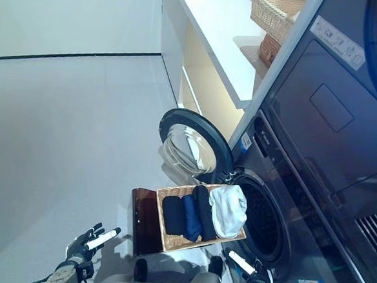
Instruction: Pick up the clothes and place them into the washing machine
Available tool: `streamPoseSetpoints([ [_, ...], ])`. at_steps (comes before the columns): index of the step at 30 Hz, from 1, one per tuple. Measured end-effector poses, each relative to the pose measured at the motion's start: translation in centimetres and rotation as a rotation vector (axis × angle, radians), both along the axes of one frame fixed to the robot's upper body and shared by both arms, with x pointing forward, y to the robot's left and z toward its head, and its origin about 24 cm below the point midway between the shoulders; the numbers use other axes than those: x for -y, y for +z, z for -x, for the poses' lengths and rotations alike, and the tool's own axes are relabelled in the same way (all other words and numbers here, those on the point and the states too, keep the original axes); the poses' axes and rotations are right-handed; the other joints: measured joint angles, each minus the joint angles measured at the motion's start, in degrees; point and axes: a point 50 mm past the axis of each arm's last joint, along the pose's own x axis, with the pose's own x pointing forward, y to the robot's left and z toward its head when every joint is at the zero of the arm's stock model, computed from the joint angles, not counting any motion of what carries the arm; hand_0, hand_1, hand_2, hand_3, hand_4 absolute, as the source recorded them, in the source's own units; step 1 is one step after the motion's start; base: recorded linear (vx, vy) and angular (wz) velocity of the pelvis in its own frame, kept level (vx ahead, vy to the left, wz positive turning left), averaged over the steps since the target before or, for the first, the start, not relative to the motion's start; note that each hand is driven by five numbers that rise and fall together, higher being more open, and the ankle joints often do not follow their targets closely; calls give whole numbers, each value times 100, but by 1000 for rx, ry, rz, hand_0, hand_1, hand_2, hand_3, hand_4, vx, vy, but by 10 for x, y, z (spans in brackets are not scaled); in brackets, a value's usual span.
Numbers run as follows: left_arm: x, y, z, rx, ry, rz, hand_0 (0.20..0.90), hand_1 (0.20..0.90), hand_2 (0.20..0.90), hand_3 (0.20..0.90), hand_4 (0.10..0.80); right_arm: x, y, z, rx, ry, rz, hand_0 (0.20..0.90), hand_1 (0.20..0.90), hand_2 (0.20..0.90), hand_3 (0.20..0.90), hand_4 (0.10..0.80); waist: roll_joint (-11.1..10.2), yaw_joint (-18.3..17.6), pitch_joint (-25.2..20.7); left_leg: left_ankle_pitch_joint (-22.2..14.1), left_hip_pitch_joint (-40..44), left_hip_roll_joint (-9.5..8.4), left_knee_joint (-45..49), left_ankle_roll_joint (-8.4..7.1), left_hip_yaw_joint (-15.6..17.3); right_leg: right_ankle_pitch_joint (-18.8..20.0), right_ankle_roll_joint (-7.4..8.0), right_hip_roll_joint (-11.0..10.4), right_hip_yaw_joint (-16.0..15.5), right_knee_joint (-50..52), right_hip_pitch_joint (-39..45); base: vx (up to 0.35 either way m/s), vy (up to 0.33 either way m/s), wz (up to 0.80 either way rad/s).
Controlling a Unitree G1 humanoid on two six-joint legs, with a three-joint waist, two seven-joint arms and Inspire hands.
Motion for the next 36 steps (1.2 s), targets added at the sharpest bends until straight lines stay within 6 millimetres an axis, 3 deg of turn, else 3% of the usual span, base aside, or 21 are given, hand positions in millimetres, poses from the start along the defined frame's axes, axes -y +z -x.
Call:
streamPoseSetpoints([
  [1,-5,4,-2,20,-9,-13,900,900,900,900,800,-9,-4,11,-26,-8,-24,900,900,900,900,800,-245,39,-30,-47,8,-33,14,-165,-18,-278,-64,14,-111,121,-9,-72,-141,30],
  [2,-4,5,-4,28,-1,-6,900,900,900,900,800,-11,-6,15,-45,-11,-31,900,900,900,900,800,-294,82,-40,-113,-22,84,103,-301,-16,-459,-156,82,-169,109,-27,-117,-171,21],
  [4,6,4,-6,45,-7,24,900,900,900,900,800,-7,-2,4,-9,-4,-18,900,900,900,900,800,-34,34,156,-172,-304,411,360,-500,-174,-540,-247,401,-377,120,-1,-159,-179,30],
  [6,18,6,-18,83,-19,55,900,900,900,900,800,3,2,-6,14,6,9,900,900,900,900,800,173,45,290,-230,-578,589,555,-631,-376,-587,-355,604,-581,116,-54,-177,-144,43],
  [9,24,14,-37,147,-28,75,900,900,900,900,800,4,8,-26,71,60,19,900,900,900,900,800,302,21,473,-227,-971,707,737,-716,-548,-632,-443,697,-842,149,-208,-83,-78,45],
  [10,26,17,-45,166,-39,76,900,900,900,900,800,6,12,-34,106,59,30,900,900,900,900,800,329,-81,519,-183,-1206,721,883,-733,-378,-651,-446,656,-949,153,-241,-104,-13,78],
  [11,27,20,-52,189,-46,79,900,900,900,900,800,5,13,-37,118,46,27,900,900,900,900,800,372,-161,595,-130,-1428,730,1102,-710,-194,-684,-433,627,-1086,204,-261,-127,46,74],
  [13,23,28,-66,234,-54,61,900,900,900,900,800,5,15,-43,127,46,47,900,900,900,900,800,275,-74,871,-205,-1571,713,1467,-727,-78,-765,-423,571,-987,392,-346,-16,68,10],
  [14,20,30,-68,242,-45,53,900,900,900,900,800,5,17,-50,140,61,52,900,900,900,900,800,258,-10,887,-315,-1542,739,1430,-632,-173,-760,-434,595,-919,348,-434,77,16,-46],
  [16,14,29,-65,232,-20,42,900,900,900,900,800,4,19,-58,159,71,57,900,900,900,900,800,172,32,952,-379,-1507,706,1434,-632,-122,-641,-452,600,-694,226,-454,28,29,-47],
  [24,13,34,-73,257,-38,27,900,900,900,900,800,3,28,-73,231,52,83,900,900,900,900,800,214,-9,963,-235,-1711,623,1227,-567,21,-511,-417,483,-664,166,-755,-43,78,-5],
  [30,15,40,-84,289,-51,27,900,900,900,900,800,6,31,-80,251,4,91,900,900,900,900,800,316,-3,1026,-254,-1718,494,1198,-484,88,-484,-366,338,-653,143,-774,5,54,1],
  [36,32,43,-92,320,-90,59,900,900,900,900,800,-2,49,-121,355,31,82,900,900,900,900,800,552,49,1107,-221,-1829,376,1174,-428,71,-457,-309,224,-694,145,-856,9,38,8],
])
